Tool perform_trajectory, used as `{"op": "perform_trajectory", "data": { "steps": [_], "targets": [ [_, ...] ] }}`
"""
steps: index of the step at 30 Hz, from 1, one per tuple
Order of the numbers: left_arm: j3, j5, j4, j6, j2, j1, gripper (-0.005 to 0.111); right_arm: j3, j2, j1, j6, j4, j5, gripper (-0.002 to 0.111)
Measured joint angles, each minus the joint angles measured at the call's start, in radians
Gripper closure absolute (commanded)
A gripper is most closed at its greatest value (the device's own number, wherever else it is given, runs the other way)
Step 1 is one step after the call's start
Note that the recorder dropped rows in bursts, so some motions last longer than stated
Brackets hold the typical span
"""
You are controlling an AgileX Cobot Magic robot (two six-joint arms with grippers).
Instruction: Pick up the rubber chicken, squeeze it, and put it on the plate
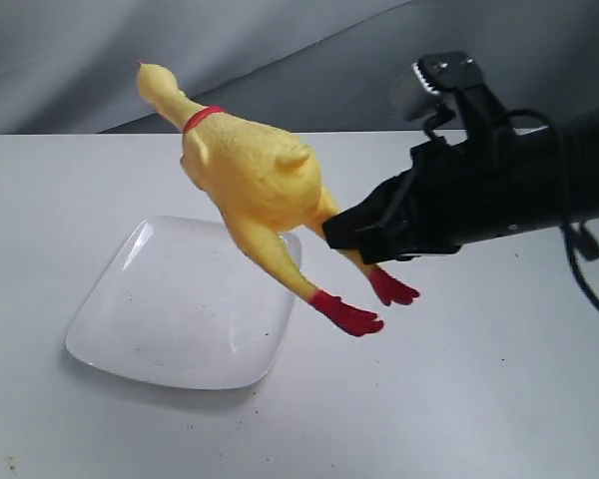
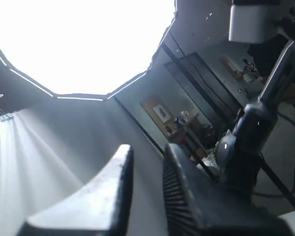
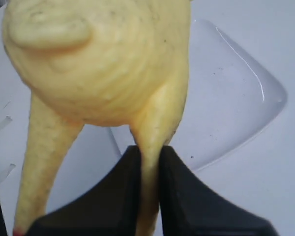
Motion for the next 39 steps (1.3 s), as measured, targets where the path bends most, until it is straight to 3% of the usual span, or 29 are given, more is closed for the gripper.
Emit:
{"op": "perform_trajectory", "data": {
  "steps": [7,14,19,27,34,39],
  "targets": [
    [0.0,0.0,0.059,-0.079,-0.025,0.0,0.106,0.0,0.229,0.0,-0.39,0.375,0.054,0.108],
    [0.0,0.0,0.097,-0.119,-0.025,0.0,0.106,0.0,0.431,0.0,-0.517,0.447,0.072,0.108],
    [0.0,0.0,0.097,-0.12,-0.025,0.0,0.106,0.0,0.512,0.0,-0.542,0.45,0.072,0.106],
    [0.0,0.0,0.097,-0.12,-0.025,0.0,0.106,-0.002,0.531,0.0,-0.546,0.432,0.084,0.056],
    [0.0,0.0,0.097,-0.143,-0.025,0.0,0.106,-0.002,0.529,0.0,-0.503,0.413,0.09,0.054],
    [0.0,0.0,0.097,-0.144,-0.025,0.0,0.106,-0.002,0.43,-0.033,-0.354,0.266,0.092,0.06]
  ]
}}
